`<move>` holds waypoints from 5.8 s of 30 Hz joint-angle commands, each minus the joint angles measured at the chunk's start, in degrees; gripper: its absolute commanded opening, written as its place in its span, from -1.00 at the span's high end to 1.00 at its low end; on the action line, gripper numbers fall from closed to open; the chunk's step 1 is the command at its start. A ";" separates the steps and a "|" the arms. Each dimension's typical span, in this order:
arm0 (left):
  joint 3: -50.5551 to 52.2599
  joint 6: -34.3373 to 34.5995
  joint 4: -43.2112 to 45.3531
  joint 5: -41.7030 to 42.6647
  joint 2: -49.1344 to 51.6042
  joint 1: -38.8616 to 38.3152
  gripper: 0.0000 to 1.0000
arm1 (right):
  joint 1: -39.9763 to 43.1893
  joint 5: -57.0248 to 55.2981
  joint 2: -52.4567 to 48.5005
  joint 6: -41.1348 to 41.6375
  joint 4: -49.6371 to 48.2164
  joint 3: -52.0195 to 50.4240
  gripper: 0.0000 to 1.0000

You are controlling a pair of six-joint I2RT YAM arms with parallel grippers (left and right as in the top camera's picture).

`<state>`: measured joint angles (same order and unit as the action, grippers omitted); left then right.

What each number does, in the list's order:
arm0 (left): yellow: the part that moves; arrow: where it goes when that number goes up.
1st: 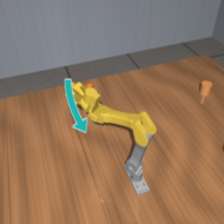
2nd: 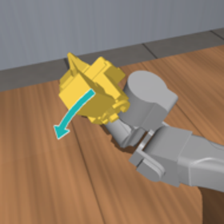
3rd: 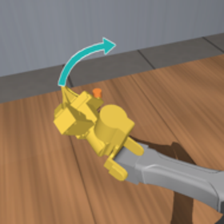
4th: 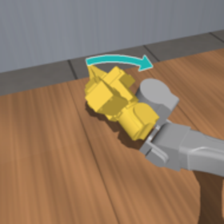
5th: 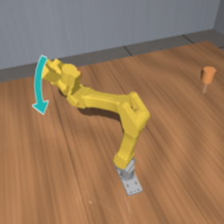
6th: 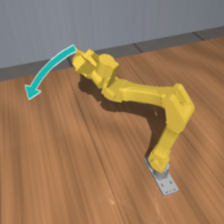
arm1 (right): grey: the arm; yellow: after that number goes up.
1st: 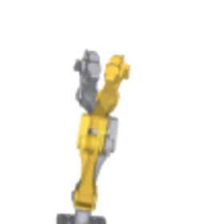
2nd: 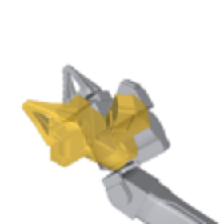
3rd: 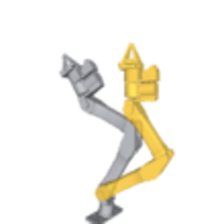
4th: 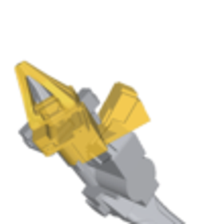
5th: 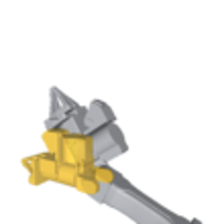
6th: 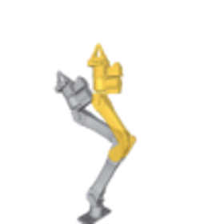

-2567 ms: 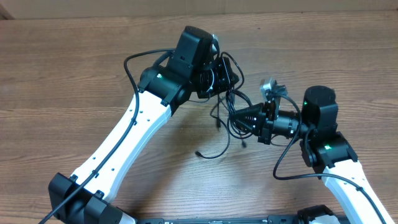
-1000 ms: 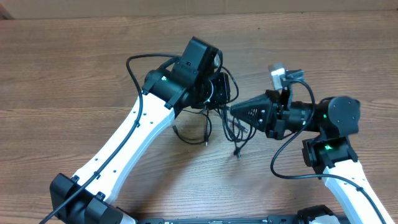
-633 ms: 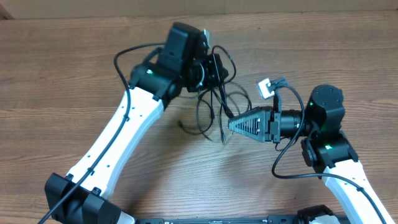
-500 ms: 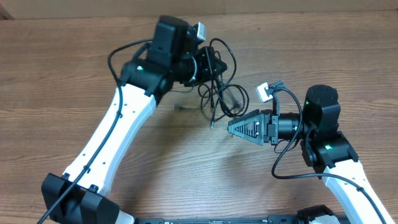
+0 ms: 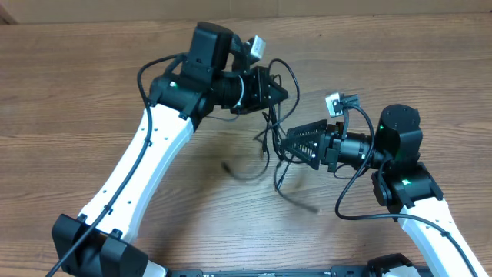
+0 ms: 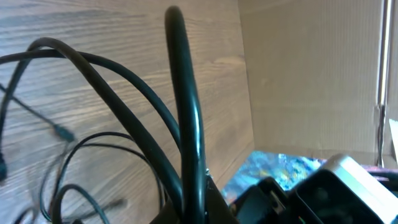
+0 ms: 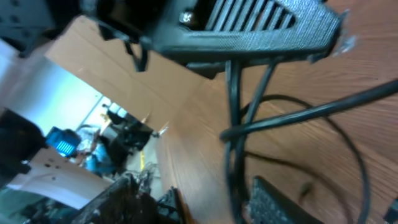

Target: Untangle cables

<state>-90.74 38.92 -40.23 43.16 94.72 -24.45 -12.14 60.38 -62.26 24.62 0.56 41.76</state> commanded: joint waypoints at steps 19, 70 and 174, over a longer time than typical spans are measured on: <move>-0.61 8.11 3.21 0.33 -1.07 -1.11 0.92 | -1.86 -5.29 0.35 -7.91 6.23 0.70 0.45; -0.59 6.10 -8.85 -20.26 -1.07 0.55 0.92 | -4.39 3.23 0.48 14.95 -26.47 0.70 0.93; -0.59 10.73 -12.44 -15.19 -1.07 1.20 0.92 | -6.71 5.64 -3.32 -3.93 -14.82 0.70 0.32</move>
<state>-90.78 50.63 -52.75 25.36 94.67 -23.24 -19.94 68.62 -65.82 30.28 -19.00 42.11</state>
